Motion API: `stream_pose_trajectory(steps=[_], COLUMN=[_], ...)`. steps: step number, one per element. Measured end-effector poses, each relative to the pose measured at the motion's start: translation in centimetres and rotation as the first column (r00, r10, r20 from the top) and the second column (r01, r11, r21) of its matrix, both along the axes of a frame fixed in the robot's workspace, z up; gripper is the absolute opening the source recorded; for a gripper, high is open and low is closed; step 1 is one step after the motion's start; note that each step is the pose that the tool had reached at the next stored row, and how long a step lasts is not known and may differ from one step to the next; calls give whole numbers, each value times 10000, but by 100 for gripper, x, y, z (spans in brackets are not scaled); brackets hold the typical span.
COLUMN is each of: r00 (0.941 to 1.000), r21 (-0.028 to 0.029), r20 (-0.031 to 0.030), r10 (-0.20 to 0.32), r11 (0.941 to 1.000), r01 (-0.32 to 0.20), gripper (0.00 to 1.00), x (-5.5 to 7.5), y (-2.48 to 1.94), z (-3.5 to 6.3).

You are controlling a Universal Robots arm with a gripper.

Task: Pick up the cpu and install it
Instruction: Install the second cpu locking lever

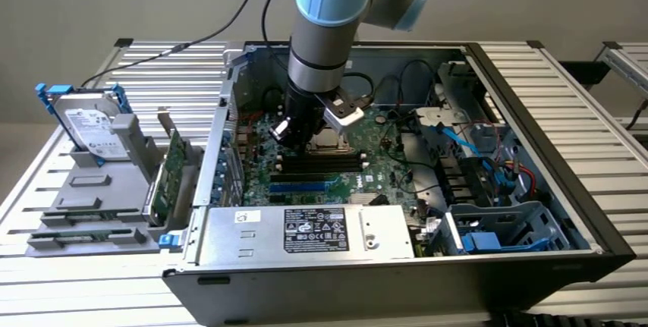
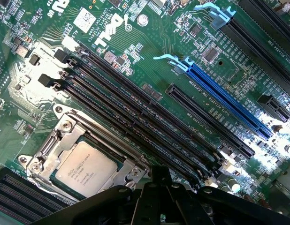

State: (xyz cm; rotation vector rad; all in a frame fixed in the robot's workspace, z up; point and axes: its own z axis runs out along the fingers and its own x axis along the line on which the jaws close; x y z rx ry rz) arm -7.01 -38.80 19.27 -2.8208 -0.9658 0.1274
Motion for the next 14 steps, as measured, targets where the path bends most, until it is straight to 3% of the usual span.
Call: stream_pose_trajectory(steps=[14], r00=[10000], r21=[3], r20=[2], r10=[0], r11=[10000], r01=[0], gripper=[11], x=[0], y=[0], z=[0])
